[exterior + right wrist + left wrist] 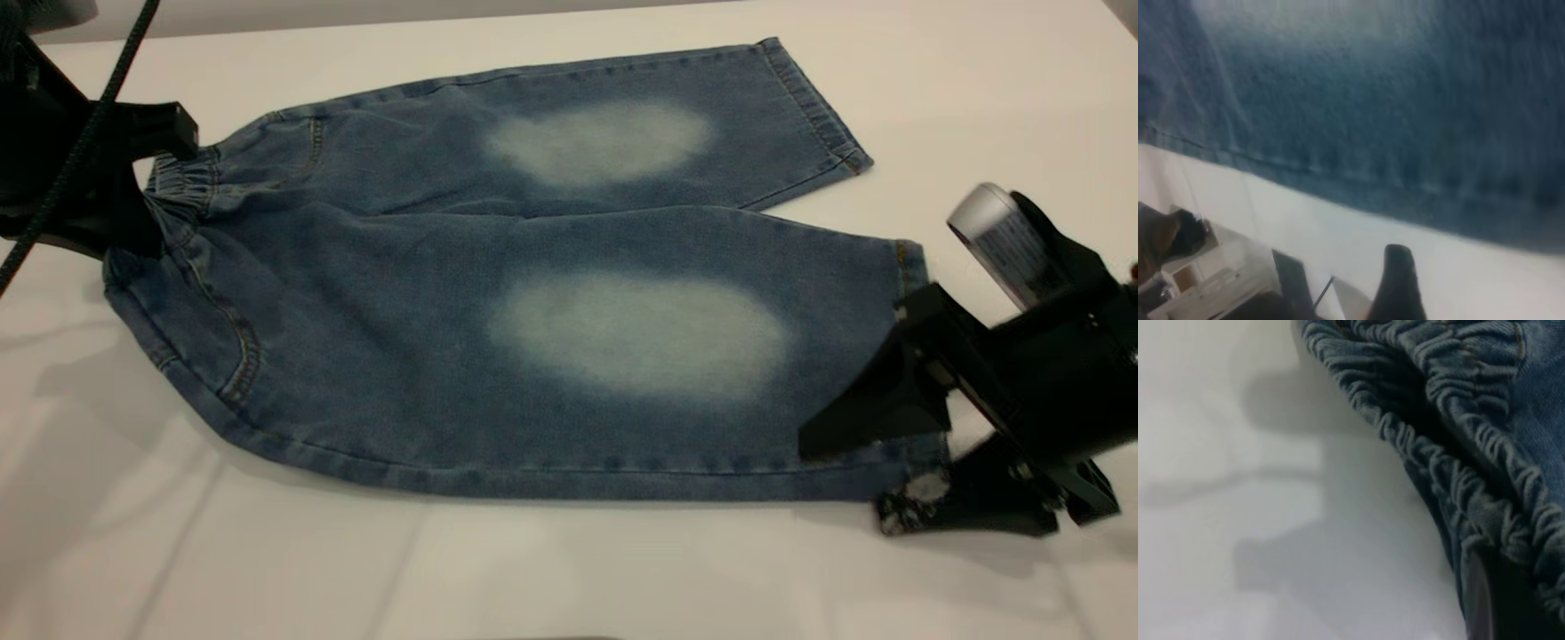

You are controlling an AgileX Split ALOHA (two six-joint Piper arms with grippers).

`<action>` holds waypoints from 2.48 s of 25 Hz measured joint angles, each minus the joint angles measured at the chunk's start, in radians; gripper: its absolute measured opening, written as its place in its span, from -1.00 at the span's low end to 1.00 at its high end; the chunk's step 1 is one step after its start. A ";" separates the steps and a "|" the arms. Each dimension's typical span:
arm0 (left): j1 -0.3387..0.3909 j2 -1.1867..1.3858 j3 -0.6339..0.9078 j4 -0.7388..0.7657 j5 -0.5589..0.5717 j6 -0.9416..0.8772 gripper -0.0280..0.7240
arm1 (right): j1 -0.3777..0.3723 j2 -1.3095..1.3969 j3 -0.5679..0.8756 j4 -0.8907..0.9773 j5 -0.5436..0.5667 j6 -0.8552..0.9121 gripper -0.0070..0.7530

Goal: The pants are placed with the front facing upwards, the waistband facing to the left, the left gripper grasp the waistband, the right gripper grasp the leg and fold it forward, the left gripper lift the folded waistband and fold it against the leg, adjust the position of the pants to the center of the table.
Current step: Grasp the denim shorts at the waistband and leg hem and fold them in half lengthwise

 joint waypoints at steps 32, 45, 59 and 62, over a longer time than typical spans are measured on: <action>0.000 -0.001 0.000 0.000 0.081 0.101 -0.73 | 0.000 0.009 -0.074 -0.007 0.139 -0.020 -0.93; 0.000 -0.243 0.001 -0.009 0.356 0.159 -0.73 | -0.043 -0.238 -0.124 -0.026 0.314 0.186 -0.93; 0.000 -0.259 0.001 -0.119 0.217 0.111 -0.73 | -0.046 -0.252 -0.334 -0.367 0.125 0.376 -0.85; 0.000 -0.259 0.001 -0.121 0.217 0.120 -0.73 | -0.046 -0.252 -0.279 -0.523 0.076 0.450 -0.68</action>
